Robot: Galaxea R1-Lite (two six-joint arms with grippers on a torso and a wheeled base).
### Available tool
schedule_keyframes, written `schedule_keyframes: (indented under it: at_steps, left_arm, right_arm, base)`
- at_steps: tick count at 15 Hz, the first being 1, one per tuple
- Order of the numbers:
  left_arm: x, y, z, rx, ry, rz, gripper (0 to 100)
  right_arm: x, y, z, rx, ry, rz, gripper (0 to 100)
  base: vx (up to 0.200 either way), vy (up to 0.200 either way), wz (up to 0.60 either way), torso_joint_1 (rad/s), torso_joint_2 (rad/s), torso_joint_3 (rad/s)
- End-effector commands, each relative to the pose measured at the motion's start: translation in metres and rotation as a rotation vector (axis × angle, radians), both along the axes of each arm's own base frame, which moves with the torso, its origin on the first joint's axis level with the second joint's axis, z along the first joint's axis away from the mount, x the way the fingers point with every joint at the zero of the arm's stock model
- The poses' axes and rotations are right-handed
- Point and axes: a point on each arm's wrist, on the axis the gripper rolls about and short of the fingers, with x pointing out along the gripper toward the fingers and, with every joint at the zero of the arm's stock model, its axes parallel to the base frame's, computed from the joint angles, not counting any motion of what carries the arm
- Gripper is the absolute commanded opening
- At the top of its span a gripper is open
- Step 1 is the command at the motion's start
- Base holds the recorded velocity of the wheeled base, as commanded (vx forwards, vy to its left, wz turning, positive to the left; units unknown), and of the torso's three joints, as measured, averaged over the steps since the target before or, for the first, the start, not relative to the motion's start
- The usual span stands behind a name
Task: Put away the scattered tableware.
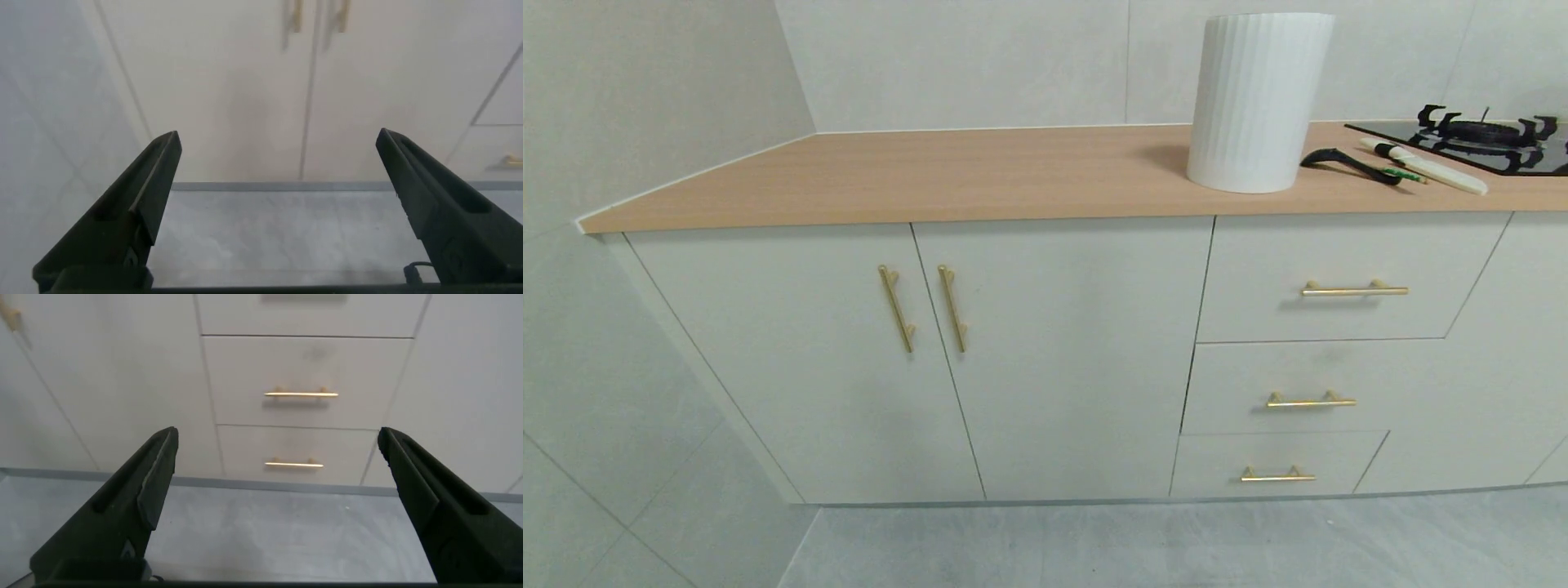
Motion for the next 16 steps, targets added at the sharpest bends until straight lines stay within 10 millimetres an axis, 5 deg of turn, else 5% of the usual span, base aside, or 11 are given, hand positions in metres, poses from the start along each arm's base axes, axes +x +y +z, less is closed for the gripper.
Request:
schedule_keyframes:
  at_steps: [1, 8, 16]
  left_arm:
    - [0.0001, 0.0000, 0.0000, 0.000, 0.002, 0.001, 100]
    - [0.0001, 0.0000, 0.0000, 0.000, 0.002, 0.001, 100]
    - [0.0001, 0.0000, 0.0000, 0.001, 0.002, 0.001, 100]
  right_arm:
    - [0.0001, 0.0000, 0.0000, 0.000, 0.001, 0.000, 100]
    - [0.0001, 0.0000, 0.0001, 0.000, 0.000, 0.000, 100]
    - [0.0001, 0.0000, 0.0001, 0.001, 0.000, 0.000, 100]
  base:
    - [0.000, -0.200, 0.00, -0.002, 0.00, -0.012]
    - [0.000, -0.200, 0.00, 0.002, 0.00, 0.002]
    - [0.000, 0.000, 0.00, 0.000, 0.00, 0.000]
